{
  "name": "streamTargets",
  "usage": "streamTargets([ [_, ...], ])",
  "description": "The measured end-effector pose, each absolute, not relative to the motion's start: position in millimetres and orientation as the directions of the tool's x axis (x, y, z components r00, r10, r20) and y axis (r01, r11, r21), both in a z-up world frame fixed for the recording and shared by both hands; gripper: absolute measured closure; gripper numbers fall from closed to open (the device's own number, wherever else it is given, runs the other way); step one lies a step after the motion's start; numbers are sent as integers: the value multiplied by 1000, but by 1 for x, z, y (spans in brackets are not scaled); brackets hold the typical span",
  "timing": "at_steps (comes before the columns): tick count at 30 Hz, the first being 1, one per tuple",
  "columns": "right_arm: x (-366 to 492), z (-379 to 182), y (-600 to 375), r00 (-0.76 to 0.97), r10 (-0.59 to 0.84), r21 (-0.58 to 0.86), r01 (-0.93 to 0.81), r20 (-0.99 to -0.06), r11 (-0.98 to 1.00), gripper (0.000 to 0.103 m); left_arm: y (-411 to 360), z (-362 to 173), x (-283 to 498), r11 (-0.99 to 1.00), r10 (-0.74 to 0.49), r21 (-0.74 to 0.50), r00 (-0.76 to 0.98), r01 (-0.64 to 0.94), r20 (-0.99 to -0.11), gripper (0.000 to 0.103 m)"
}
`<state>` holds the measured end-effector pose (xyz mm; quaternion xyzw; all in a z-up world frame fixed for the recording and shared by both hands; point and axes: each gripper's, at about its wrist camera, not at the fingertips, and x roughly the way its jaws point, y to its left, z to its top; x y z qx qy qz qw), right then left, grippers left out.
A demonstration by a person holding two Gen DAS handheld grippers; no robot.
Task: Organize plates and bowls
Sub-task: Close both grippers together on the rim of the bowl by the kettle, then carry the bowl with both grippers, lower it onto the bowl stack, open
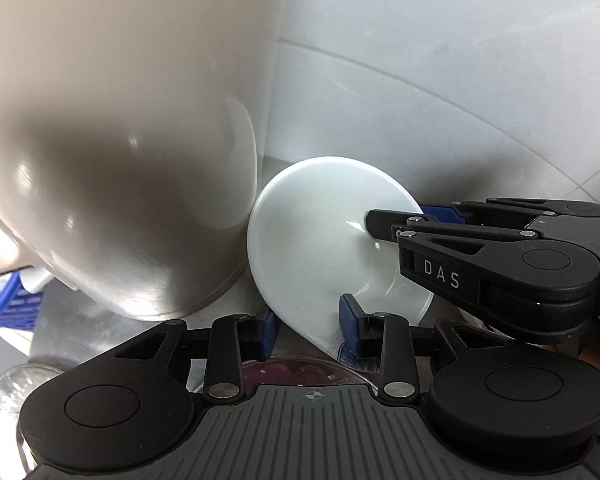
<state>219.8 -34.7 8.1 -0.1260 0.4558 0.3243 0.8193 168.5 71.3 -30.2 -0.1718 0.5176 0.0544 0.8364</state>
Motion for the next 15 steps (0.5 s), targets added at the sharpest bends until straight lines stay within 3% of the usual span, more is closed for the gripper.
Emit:
streamTargets([
  [15,185,55,-66,449,428,71,-621,-784,781,82,56,-8,148,951,-106,-238,511,-199,-853,5],
])
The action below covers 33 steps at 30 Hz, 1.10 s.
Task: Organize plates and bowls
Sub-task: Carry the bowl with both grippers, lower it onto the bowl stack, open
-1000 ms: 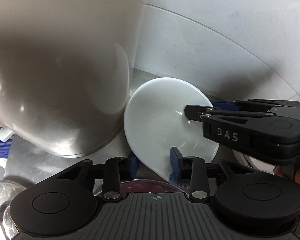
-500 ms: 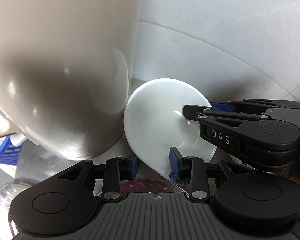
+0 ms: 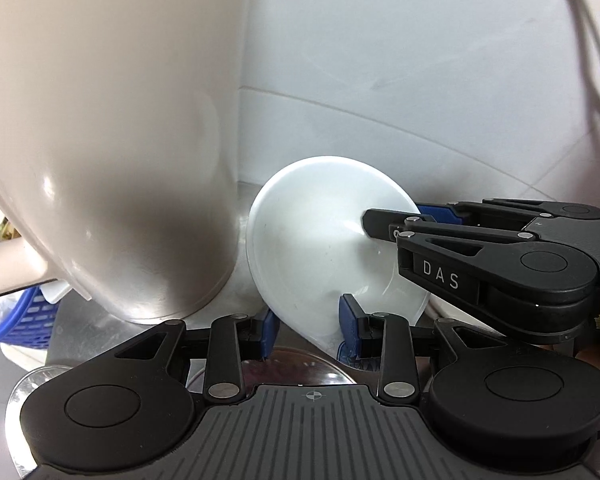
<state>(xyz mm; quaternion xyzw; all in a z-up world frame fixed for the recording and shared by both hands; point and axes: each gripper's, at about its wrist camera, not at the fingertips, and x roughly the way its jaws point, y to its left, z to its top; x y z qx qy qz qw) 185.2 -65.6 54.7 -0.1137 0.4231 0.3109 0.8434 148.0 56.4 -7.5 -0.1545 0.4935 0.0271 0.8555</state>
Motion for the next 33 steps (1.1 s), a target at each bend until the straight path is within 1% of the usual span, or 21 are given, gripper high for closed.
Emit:
streamTargets([
  [10,162,76,-97,500,398,46,-578,-769,815,82,45,6,138,960,-152,-251,529,-120,-835,4],
  [18,150,99,-135,548,351,25,-515,-759,857,82,18,17,142,965,-204,-260,532,-32,-822,5],
  [24,148,97,-156,573,311,24,-451,-758,892,82,3,15,151,962,-242,-271,515,20,-822,6],
  [33,151,89,-181,581,279,44,-385,-765,922,82,-24,0,167,958,-271,-281,486,54,-831,3],
])
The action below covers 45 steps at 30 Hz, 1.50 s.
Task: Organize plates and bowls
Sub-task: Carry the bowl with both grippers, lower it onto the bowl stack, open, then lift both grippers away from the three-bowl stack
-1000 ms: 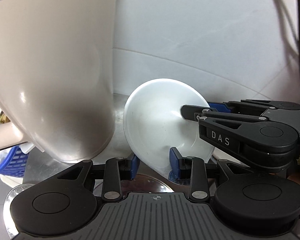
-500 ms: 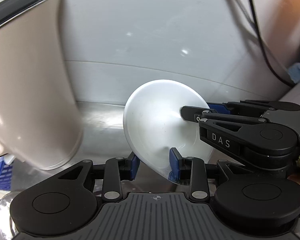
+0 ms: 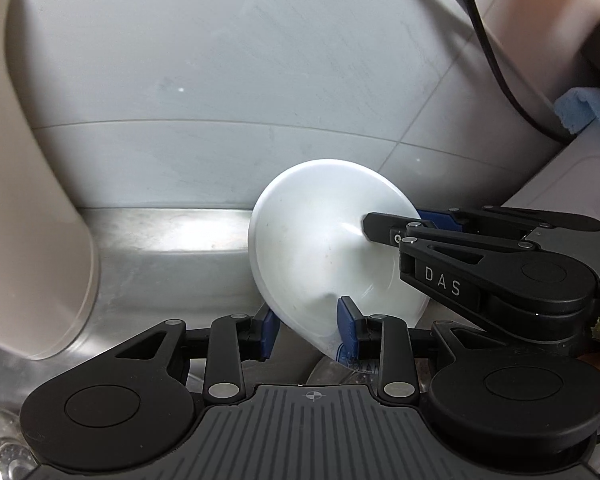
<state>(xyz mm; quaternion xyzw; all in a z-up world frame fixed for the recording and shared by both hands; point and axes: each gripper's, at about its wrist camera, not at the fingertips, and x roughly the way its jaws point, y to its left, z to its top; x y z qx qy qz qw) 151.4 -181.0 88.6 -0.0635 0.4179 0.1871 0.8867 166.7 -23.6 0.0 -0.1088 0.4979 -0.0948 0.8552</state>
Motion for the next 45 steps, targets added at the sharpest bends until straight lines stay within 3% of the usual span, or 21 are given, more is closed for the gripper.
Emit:
streamTargets([
  [15,163,69,-168,597,248,17,-366,-763,931,82,-31,-21,183,962,-263,-267,464,57,-846,6],
  [29,162,52,-152,620,239,-1,-360,-747,933,82,-28,-20,185,969,-236,-244,470,43,-851,0],
  [32,162,49,-155,632,233,2,-344,-739,939,61,-22,-19,182,970,-225,-242,474,26,-851,0],
  [34,159,51,-156,645,225,2,-327,-730,945,39,-19,-16,179,970,-222,-241,479,22,-849,0],
  [45,128,74,-147,729,168,-45,-263,-664,964,16,-10,10,156,977,-196,-210,517,32,-833,0],
])
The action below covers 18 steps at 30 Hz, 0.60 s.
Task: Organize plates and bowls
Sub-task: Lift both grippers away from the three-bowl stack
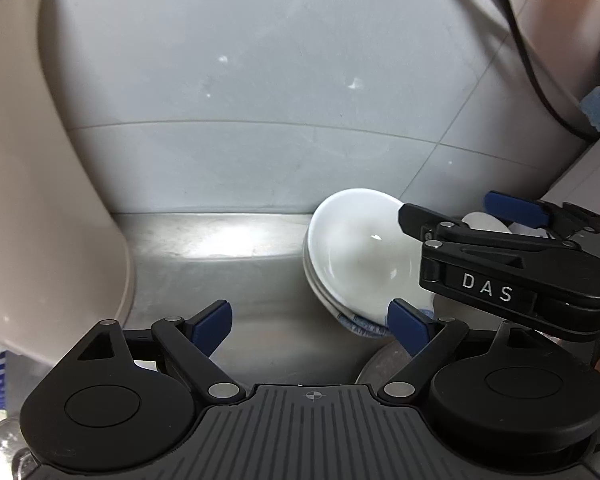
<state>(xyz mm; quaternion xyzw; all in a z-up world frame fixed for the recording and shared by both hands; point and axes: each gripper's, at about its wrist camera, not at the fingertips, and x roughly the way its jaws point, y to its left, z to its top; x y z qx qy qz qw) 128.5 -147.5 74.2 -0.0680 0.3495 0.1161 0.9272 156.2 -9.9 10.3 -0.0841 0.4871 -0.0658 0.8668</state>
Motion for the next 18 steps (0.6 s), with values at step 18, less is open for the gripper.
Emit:
streamTargets([
  [18,67,93,-155,780,93,-57,-163,-619,985,9,0,33,106,986,-165,-148,538,74,-827,0],
])
